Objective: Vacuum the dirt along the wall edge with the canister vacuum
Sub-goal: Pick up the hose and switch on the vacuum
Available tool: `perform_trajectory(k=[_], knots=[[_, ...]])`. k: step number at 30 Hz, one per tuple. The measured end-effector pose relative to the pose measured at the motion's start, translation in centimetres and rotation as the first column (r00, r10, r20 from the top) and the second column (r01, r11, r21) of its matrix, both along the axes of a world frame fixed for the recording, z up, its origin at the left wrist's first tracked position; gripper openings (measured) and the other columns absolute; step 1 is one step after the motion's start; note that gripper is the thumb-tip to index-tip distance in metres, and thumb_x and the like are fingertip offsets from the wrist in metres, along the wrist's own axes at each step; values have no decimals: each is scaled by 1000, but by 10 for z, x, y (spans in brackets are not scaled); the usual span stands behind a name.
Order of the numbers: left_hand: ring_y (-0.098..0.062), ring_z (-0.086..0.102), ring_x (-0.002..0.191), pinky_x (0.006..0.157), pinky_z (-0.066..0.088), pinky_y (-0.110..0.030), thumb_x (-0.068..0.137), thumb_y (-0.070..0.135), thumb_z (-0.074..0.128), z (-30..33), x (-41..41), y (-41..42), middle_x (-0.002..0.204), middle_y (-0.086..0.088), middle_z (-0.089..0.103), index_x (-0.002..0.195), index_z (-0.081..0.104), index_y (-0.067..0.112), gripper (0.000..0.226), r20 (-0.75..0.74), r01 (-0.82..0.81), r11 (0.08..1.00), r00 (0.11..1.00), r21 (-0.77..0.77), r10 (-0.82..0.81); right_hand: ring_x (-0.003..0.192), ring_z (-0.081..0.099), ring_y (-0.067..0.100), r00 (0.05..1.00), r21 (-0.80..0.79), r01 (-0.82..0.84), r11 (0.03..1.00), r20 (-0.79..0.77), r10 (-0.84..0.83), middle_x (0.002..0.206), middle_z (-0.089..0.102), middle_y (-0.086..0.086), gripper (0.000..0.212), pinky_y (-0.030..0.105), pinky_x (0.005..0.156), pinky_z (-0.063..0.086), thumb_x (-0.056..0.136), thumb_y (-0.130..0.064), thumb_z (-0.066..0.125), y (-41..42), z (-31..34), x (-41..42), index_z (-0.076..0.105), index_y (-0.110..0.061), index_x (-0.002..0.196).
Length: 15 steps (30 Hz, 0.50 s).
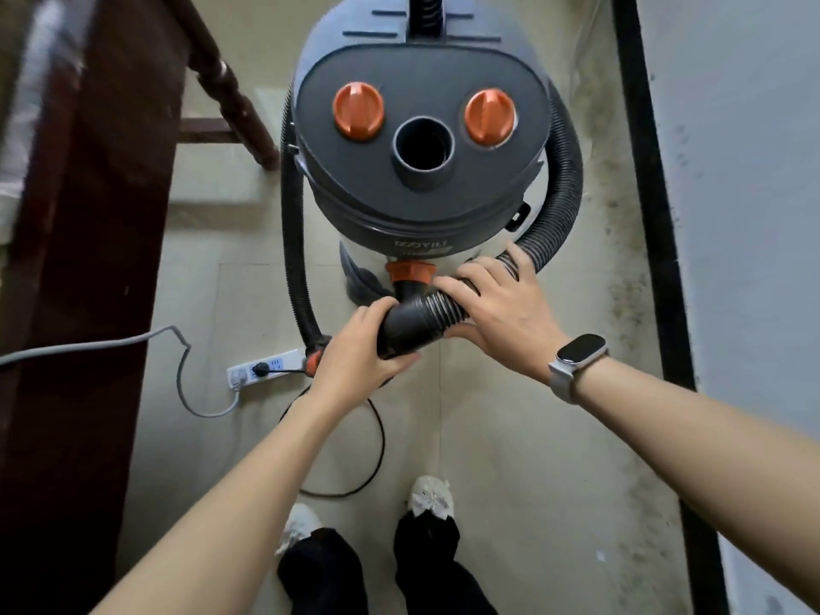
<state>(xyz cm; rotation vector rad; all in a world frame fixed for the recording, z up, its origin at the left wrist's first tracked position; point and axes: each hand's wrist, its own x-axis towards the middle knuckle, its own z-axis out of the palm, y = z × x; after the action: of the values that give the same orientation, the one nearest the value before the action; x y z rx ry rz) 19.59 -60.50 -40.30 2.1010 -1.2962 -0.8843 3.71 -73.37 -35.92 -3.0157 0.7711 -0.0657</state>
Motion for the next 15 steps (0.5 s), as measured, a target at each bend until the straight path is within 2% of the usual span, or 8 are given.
perform_trajectory(k=[3,6,8,11,13,15], knots=[[-20,57,101,86,48,-42,70,38,77,49,-10,-5,113,2,58,125,48,24,64,26,27,999,999,-21,-26,113,59,31,991,120,61,991,107,-74,114,65,12,50,59,101,36,75,-31,76,-4,37,-19,65,-10,119],[-16,58,99,84,49,-35,69,42,77,82,-21,-14,112,7,61,124,49,25,63,27,-3,999,1000,-49,5,137,34,33,959,388,174,905,141,-244,141,45,15,55,52,112,25,85,-18,68,-5,61,-30,48,-10,136],[-16,58,103,87,48,-34,70,42,77,104,-29,-25,115,6,61,126,50,23,65,-2,-19,998,1000,-66,19,143,17,32,896,569,226,791,197,-398,150,29,17,58,38,118,12,88,-8,62,-6,81,-31,39,-7,141],[-15,56,107,90,47,-34,71,45,77,134,-38,-44,117,6,61,127,50,21,66,-36,-15,998,999,-68,13,146,9,24,725,751,293,592,229,-649,155,17,15,53,24,116,4,93,-2,50,-15,117,-21,33,-3,143],[-14,55,106,89,45,-32,71,45,77,149,-40,-58,116,6,60,125,50,21,65,-65,-12,998,998,-64,8,146,8,18,614,834,330,442,166,-772,157,13,11,52,24,116,5,97,-8,43,-29,135,-15,27,-4,146],[-14,55,104,87,44,-30,72,43,78,163,-39,-73,113,5,60,124,50,18,64,-92,-10,998,996,-67,3,146,8,15,537,870,346,352,124,-834,158,12,8,54,26,117,8,99,-14,42,-44,148,-11,22,-4,148]])
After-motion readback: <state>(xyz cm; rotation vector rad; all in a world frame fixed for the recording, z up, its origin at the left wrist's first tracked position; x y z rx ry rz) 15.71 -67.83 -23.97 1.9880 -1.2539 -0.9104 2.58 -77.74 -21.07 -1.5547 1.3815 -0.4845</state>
